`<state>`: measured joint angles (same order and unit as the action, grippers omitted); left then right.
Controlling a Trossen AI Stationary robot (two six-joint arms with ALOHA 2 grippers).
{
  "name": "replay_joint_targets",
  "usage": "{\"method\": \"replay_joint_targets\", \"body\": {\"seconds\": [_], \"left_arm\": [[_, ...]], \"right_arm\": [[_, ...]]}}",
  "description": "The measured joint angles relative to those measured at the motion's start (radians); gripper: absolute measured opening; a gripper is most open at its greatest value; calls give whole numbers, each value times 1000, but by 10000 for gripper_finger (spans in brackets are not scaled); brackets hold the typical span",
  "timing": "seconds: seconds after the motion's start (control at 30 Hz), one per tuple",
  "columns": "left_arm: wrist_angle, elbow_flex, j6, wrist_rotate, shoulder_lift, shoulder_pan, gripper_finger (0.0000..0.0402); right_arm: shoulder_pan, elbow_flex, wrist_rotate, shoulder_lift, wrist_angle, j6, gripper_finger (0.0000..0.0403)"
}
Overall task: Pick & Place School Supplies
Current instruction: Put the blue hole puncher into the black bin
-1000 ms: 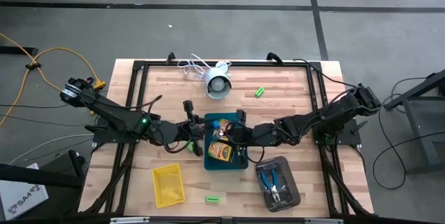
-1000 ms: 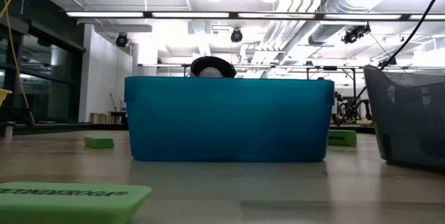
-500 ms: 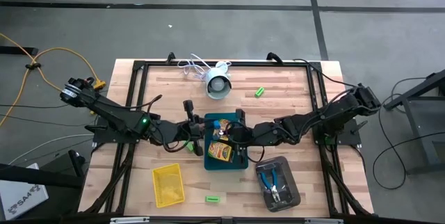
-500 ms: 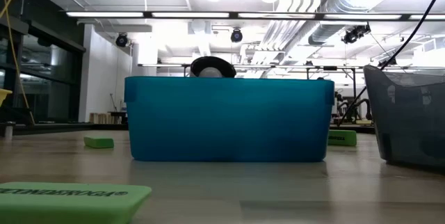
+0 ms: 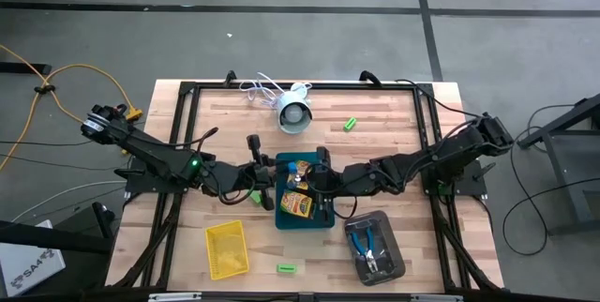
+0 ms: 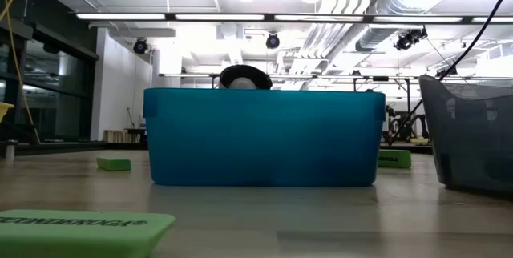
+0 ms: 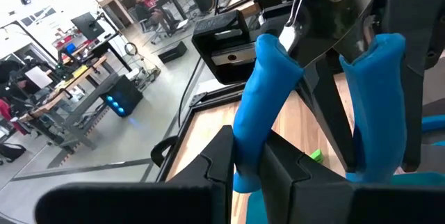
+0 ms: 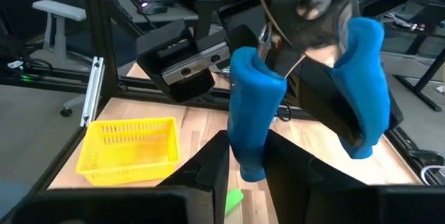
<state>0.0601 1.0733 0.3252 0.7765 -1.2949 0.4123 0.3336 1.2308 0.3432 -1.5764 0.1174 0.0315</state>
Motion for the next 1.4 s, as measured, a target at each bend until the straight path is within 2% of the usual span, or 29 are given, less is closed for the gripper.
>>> {"method": "replay_joint_targets", "body": {"seconds": [0.27,0.5,0.73,0.97,1.1,1.27,1.4], "left_arm": [[-2,0,-5,-5,0,0,47],[-5,0,18,8,0,0,91],[-5,0,58,7,0,20,110],[-9,0,71,18,0,48,113],[-28,0,72,53,1,62,113],[-58,0,63,119,1,78,113],[-70,0,44,121,1,95,113]], "right_arm": [[0,0,-7,0,4,14,41],[0,0,-5,0,16,14,39],[0,0,1,0,15,14,32],[5,0,30,0,-15,-12,30],[31,0,110,0,-36,-13,30],[96,0,215,11,-134,-111,29],[157,0,259,52,-284,-343,29]]}}
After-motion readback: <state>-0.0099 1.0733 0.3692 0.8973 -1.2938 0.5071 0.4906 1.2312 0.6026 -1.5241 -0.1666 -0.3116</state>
